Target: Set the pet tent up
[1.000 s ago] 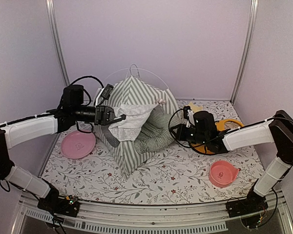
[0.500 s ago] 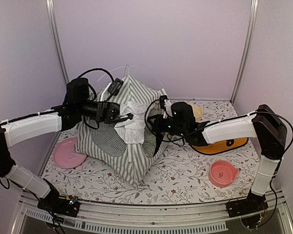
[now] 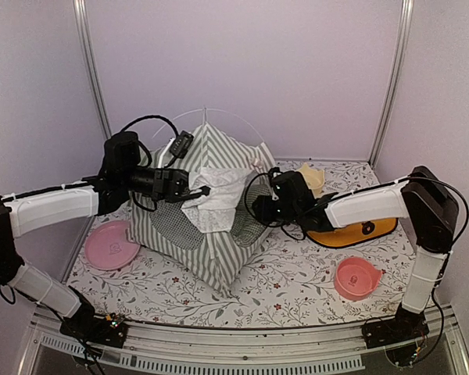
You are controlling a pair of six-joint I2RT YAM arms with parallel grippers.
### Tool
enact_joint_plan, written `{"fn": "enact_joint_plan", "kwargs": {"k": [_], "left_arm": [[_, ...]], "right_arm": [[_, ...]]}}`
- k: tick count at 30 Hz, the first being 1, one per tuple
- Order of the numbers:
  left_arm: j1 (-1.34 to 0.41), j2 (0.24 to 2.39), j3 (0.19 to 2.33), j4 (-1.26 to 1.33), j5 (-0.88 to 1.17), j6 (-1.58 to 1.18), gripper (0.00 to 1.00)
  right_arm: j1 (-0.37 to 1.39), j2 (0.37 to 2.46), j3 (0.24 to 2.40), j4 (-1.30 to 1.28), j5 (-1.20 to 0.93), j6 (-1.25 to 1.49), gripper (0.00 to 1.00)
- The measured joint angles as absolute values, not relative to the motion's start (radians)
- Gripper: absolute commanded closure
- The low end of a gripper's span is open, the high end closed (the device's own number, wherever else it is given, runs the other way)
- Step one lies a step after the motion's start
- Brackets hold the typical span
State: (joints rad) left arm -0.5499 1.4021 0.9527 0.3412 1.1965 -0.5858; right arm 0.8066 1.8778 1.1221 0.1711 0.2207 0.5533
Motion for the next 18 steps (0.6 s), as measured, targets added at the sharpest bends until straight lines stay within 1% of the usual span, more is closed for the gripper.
{"fn": "enact_joint_plan", "kwargs": {"k": [4, 7, 9, 11, 13, 15, 18], "left_arm": [[-0.538, 1.402, 0.931, 0.356, 1.197, -0.577, 1.00], [-0.535, 1.402, 0.922, 0.358, 1.201, -0.569, 1.00], [-0.533, 1.403, 0.921, 0.358, 1.202, -0.564, 1.00], [-0.533, 1.404, 0.921, 0.357, 1.203, -0.553, 1.00], [-0.533, 1.411, 0.921, 0.356, 1.205, -0.546, 1.00], [-0.533, 1.421, 0.921, 0.356, 1.210, -0.540, 1.00], [-0.533, 1.435, 0.923, 0.362, 1.223, -0.535, 1.00]], "right_arm": [[0.832, 1.823, 1.102, 0.121, 0.247, 0.533, 0.25], [0.852, 1.765, 1.082, 0.086, 0.263, 0.521, 0.20], [0.860, 1.715, 1.064, 0.067, 0.273, 0.517, 0.18], [0.866, 1.663, 1.047, 0.052, 0.281, 0.516, 0.18], [0.871, 1.620, 1.038, 0.036, 0.286, 0.516, 0.21], [0.879, 1.590, 1.034, 0.023, 0.297, 0.517, 0.25], [0.906, 1.568, 1.028, 0.026, 0.310, 0.497, 0.35]]}}
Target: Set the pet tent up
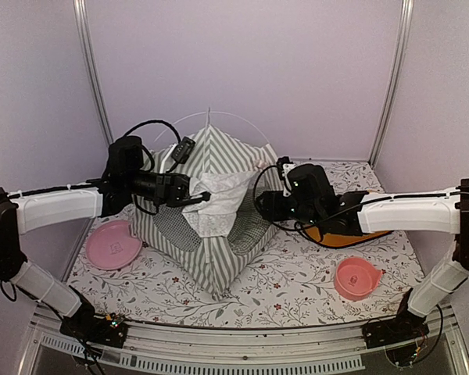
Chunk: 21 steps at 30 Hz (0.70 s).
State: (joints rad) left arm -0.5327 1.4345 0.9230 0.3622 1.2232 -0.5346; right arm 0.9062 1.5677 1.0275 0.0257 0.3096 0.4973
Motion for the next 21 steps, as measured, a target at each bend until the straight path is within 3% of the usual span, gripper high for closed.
{"fn": "enact_joint_plan", "kwargs": {"k": [3, 6, 11, 14, 21], "left_arm": [[-0.533, 1.447, 0.926, 0.382, 1.236, -0.539, 1.00], [-0.532, 1.460, 0.930, 0.406, 1.250, -0.552, 1.00], [-0.532, 1.468, 0.934, 0.449, 1.263, -0.591, 1.00], [-0.532, 1.468, 0.936, 0.467, 1.271, -0.613, 1.00], [-0.529, 1.467, 0.936, 0.473, 1.272, -0.625, 1.00]], "right_arm": [[0.941, 1.579, 1.027, 0.035, 0.300, 0.453, 0.46], [0.956, 1.633, 1.038, 0.063, 0.285, 0.400, 0.48], [0.955, 1.814, 1.128, 0.073, 0.321, 0.290, 0.48], [0.955, 1.913, 1.211, 0.064, 0.387, 0.217, 0.42], [0.939, 2.006, 1.370, 0.041, 0.567, 0.087, 0.40]]}}
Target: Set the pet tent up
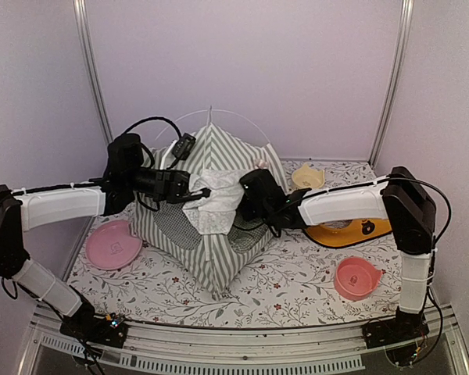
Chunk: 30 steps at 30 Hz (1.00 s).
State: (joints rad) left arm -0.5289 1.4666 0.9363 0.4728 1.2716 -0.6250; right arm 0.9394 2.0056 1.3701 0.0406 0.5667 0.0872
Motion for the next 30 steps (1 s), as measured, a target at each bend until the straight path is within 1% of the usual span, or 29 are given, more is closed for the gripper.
{"fn": "enact_joint_plan", "kwargs": {"k": [4, 9, 12, 16, 21, 26, 28, 29, 30], "left_arm": [[-0.529, 1.460, 0.937, 0.448, 1.266, -0.604, 1.00], [-0.529, 1.459, 0.953, 0.400, 1.246, -0.566, 1.00], [-0.529, 1.459, 0.979, 0.332, 1.229, -0.515, 1.00], [-0.529, 1.459, 1.009, 0.233, 1.190, -0.435, 1.00], [-0.529, 1.459, 1.015, 0.153, 1.143, -0.357, 1.00], [-0.529, 1.459, 1.015, 0.113, 1.097, -0.302, 1.00], [-0.529, 1.459, 1.015, 0.109, 1.084, -0.288, 1.00], [-0.529, 1.459, 1.015, 0.106, 1.082, -0.281, 1.00], [-0.529, 1.459, 1.015, 0.105, 1.082, -0.278, 1.00]], "right_arm": [[0.899, 2.042, 1.410, -0.028, 0.565, 0.103, 0.39], [0.867, 2.113, 1.456, -0.146, 0.501, 0.179, 0.31], [0.857, 2.121, 1.456, -0.200, 0.405, 0.224, 0.25], [0.841, 2.098, 1.441, -0.200, 0.268, 0.276, 0.17], [0.836, 1.991, 1.365, -0.195, 0.131, 0.319, 0.14], [0.854, 1.882, 1.338, -0.181, 0.025, 0.314, 0.22], [0.867, 1.855, 1.338, -0.155, -0.031, 0.309, 0.30], [0.875, 1.848, 1.337, -0.144, -0.061, 0.307, 0.36], [0.881, 1.845, 1.332, -0.130, -0.093, 0.307, 0.44]]}}
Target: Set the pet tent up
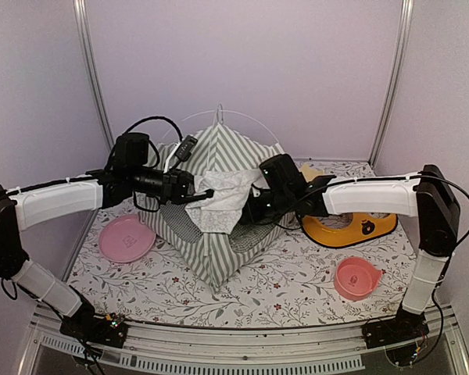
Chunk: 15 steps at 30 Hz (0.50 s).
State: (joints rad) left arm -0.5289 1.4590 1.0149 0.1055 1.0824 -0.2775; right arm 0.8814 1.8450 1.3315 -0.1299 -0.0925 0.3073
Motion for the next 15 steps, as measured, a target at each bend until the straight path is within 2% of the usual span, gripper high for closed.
{"fn": "enact_joint_plan", "kwargs": {"k": [2, 5, 15], "left_arm": [[-0.529, 1.459, 1.015, 0.105, 1.083, -0.272, 1.00], [-0.529, 1.459, 1.015, 0.101, 1.079, -0.269, 1.00], [-0.536, 1.473, 1.078, 0.041, 1.073, -0.253, 1.00]], "right_arm": [[0.890, 1.844, 1.304, -0.091, -0.159, 0.308, 0.58], [0.901, 1.841, 1.227, -0.021, -0.279, 0.332, 0.73], [0.908, 1.809, 1.045, 0.196, -0.543, 0.420, 0.76]]}}
